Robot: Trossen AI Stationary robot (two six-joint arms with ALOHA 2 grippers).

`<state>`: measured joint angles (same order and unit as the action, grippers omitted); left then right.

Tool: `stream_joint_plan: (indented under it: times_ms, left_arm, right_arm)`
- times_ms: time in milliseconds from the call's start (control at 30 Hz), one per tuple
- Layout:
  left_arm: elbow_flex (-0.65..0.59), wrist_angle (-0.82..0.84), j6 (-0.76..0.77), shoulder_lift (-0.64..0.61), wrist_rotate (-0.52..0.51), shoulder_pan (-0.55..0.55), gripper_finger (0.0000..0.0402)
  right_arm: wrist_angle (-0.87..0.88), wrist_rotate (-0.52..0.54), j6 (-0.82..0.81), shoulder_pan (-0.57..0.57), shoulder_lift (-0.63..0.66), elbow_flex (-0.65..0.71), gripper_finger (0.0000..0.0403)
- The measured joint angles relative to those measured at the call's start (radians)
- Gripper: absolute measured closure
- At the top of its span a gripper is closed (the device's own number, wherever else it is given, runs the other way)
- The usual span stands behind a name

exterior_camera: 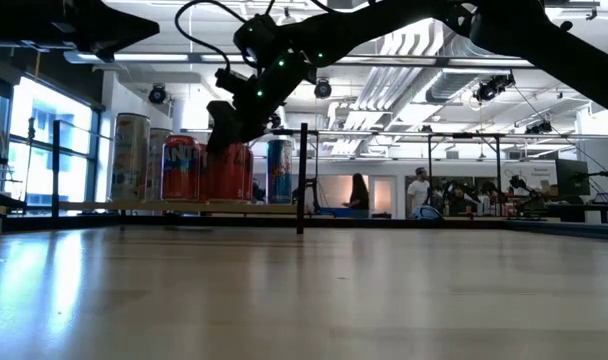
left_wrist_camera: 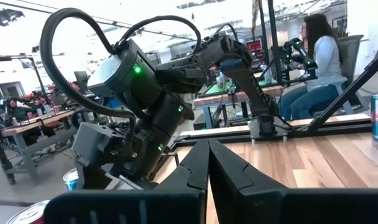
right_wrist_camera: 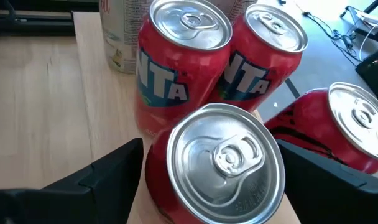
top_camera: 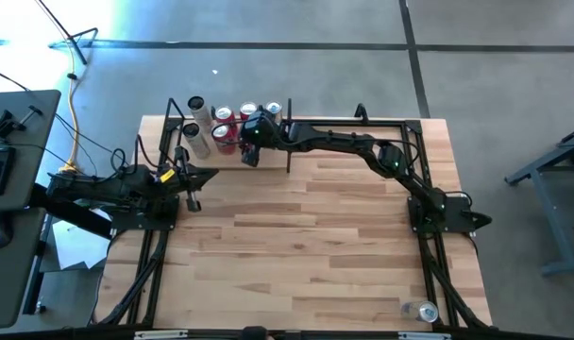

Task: Place canned beverage on shelf
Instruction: Put the red soda can aligned with the other red soda can on the shelf, then put the blue soda can aligned with the other blue soda can on the shelf

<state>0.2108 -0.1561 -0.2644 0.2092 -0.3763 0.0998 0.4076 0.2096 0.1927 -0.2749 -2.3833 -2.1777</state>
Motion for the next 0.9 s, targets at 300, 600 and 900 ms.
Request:
stream_joint_plan:
  times_ms: [300,600,900]
  left_arm:
    - [0.0,0.002,0.0,0.0,0.0,0.0,0.0401]
    - [0.0,0.002,0.0,0.0,0.0,0.0,0.0401]
    - [0.0,0.003,-0.001,0.0,0.0,0.0,0.0401]
  right_arm:
    - [-0.01,0.036,0.018,0.0,0.0,-0.002,0.0066]
    - [-0.024,0.053,0.052,0.003,0.0,-0.002,0.0066]
    - [-0.036,0.094,0.146,0.023,0.011,-0.002,0.0066]
